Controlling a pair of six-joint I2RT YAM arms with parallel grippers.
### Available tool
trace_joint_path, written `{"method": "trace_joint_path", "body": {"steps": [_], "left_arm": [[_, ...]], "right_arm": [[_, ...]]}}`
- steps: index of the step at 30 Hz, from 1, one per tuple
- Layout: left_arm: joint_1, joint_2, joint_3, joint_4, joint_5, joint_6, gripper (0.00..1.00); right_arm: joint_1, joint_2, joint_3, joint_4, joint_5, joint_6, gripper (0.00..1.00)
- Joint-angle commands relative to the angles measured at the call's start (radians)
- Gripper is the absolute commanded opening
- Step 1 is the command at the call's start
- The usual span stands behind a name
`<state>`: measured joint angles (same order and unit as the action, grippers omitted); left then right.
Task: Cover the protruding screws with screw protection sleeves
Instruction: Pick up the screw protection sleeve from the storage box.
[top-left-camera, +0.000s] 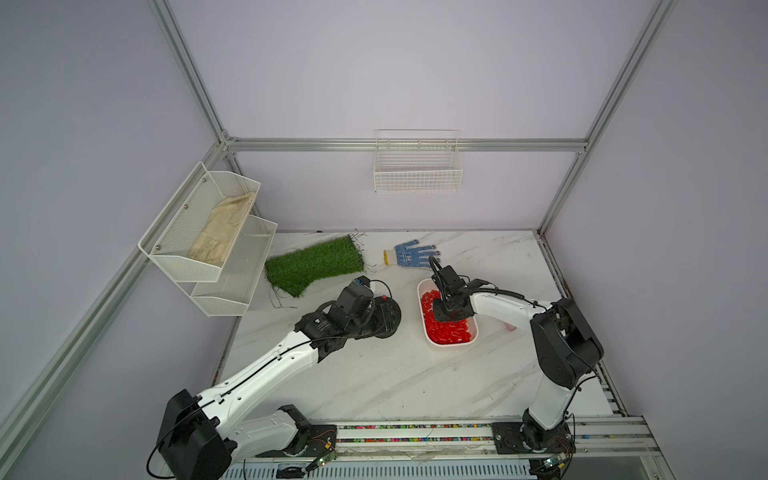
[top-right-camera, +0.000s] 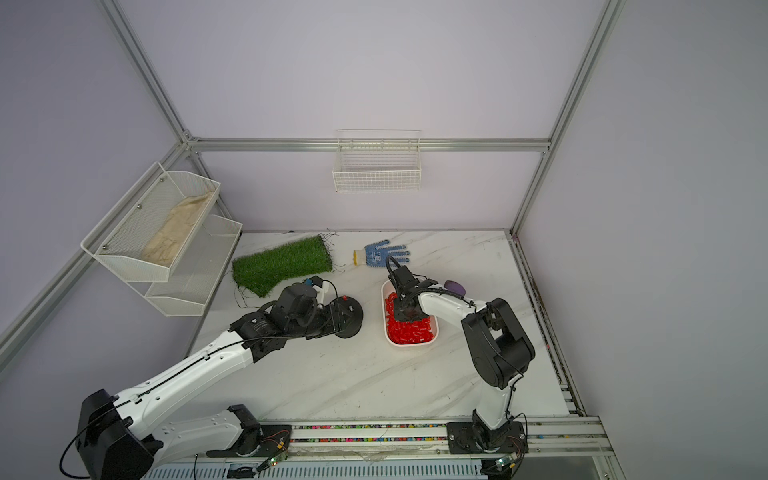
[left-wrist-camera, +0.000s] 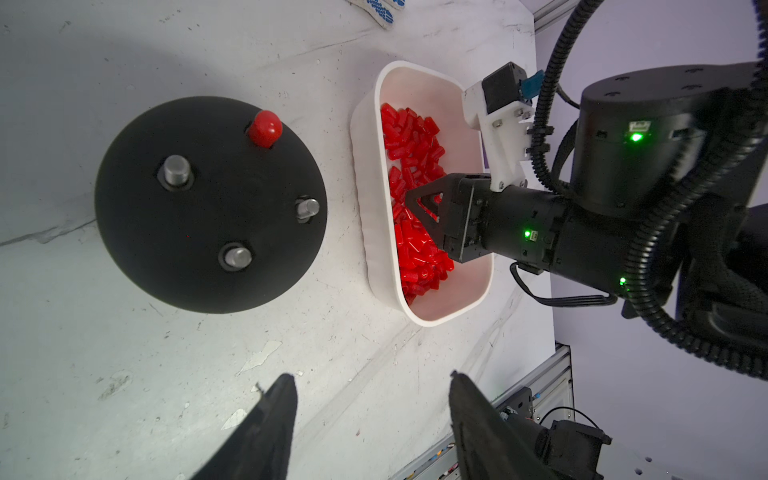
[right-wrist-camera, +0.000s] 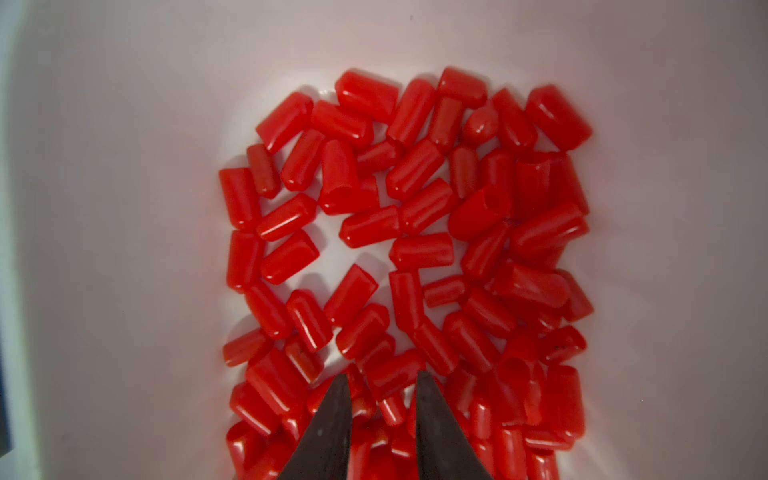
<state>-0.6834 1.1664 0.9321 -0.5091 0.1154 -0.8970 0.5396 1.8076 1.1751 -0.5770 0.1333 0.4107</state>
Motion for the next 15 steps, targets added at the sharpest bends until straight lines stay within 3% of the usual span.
{"method": "trace_joint_path", "body": {"steps": [1, 7, 15], "left_arm": [[-0.004, -0.017, -0.021, 0.038, -0.007, 0.012, 0.60], [-0.004, -0.019, -0.024, 0.038, -0.008, 0.012, 0.60], [-0.004, -0.022, -0.027, 0.038, -0.016, 0.013, 0.59]], "right_arm": [[0.003, 0.022, 0.009, -0.002, 0.026, 0.012, 0.32], [0.003, 0.038, 0.002, 0.009, 0.020, 0.013, 0.32], [0.003, 0.046, -0.008, 0.018, 0.003, 0.021, 0.20]]}}
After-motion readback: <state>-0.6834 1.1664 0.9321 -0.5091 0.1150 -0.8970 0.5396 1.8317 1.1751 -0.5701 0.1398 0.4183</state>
